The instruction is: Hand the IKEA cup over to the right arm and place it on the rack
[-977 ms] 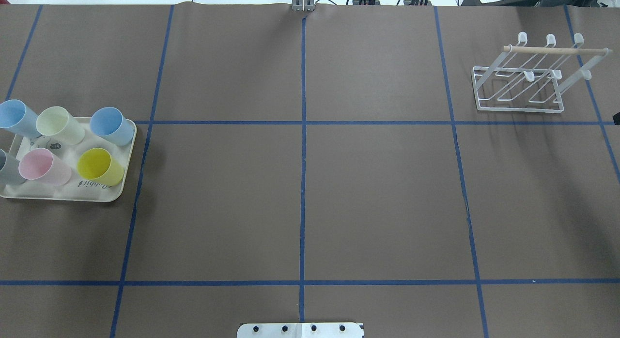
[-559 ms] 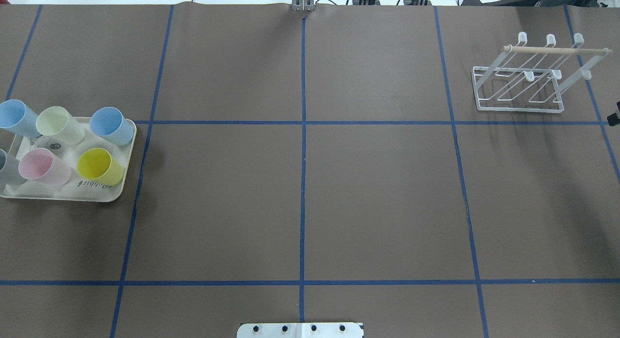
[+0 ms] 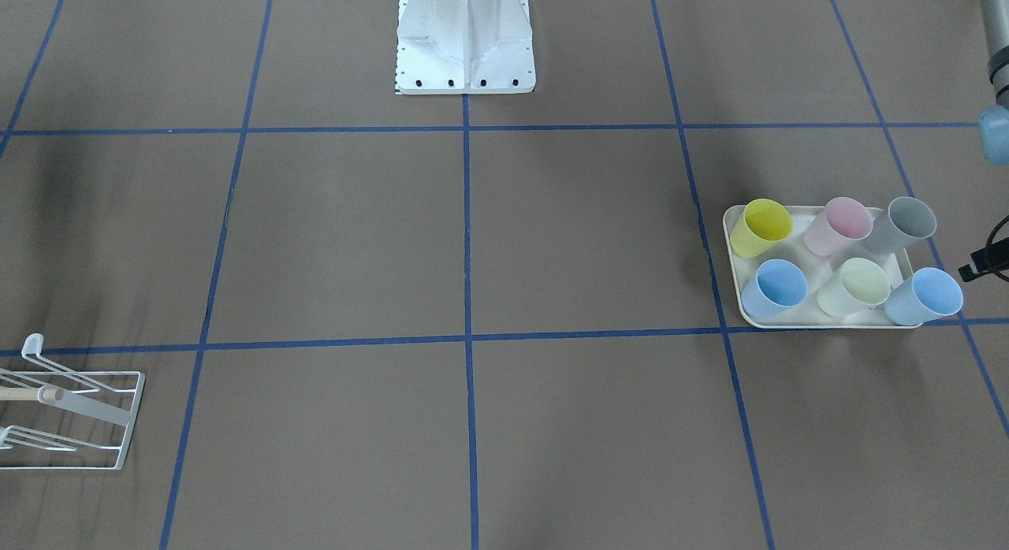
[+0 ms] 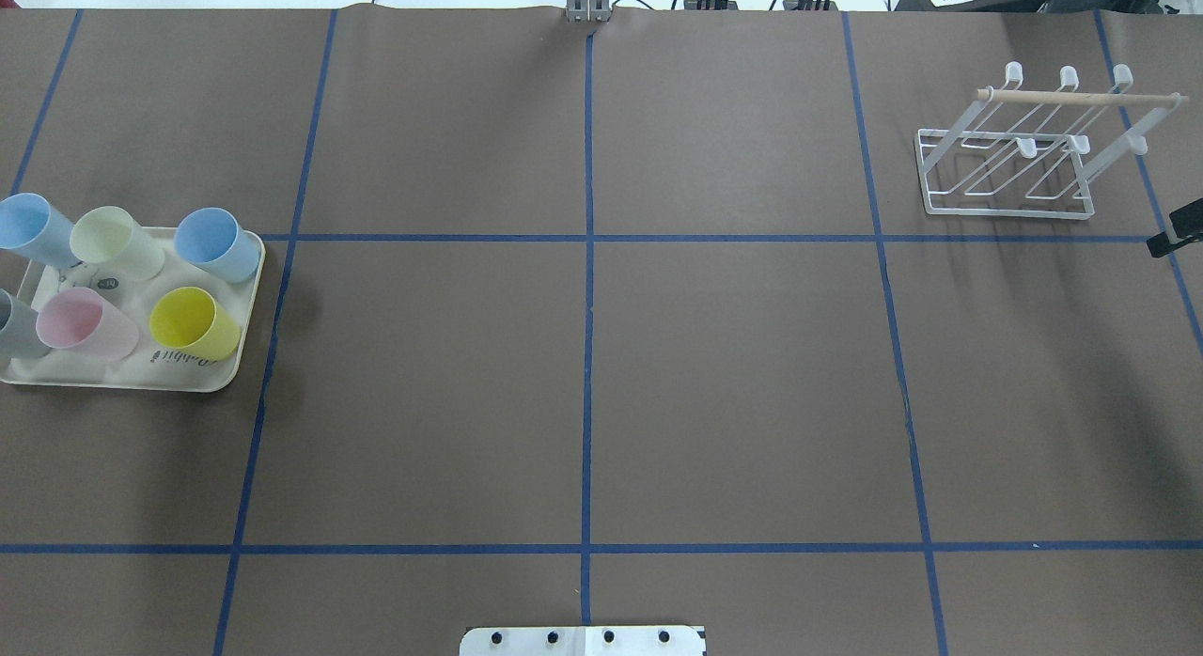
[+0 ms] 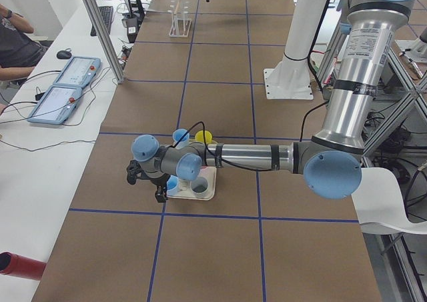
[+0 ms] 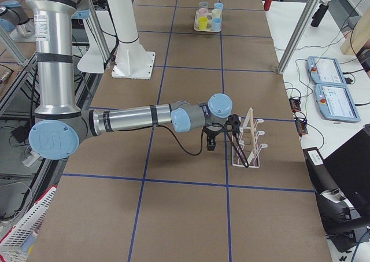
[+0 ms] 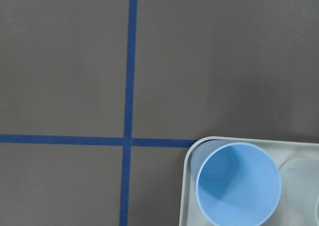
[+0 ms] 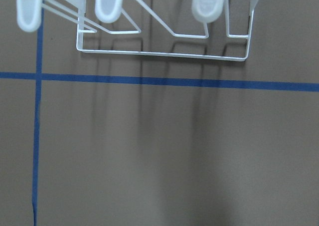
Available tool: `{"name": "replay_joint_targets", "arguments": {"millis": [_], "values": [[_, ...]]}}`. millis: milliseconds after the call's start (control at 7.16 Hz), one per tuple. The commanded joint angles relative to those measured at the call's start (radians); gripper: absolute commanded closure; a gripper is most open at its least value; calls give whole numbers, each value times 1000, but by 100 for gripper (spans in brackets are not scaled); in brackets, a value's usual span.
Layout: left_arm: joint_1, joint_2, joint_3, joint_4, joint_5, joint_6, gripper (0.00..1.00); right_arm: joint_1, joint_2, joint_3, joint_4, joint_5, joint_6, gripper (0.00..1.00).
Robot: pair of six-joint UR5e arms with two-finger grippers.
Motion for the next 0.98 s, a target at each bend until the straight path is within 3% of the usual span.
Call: {"name": "replay_joint_targets", "arguments": {"millis": [0,140,419,698,838], "values": [[14,-5,90,-119,0,-7,2,-11,1,-54,97,16,2,0],[15,-5,89,-122,-1,-10,6,-11,-1,-54,100,16,2,1],[35,-5,91,-124,-1,-10,27,-15,1,-54,100,17,3,1],[46,-10,92,-121,-3,-12,36,-15,1,-54,100,19,5,0],[46,-10,92,-122,-3,-12,62,-18,1,-54,100,20,5,1]]}}
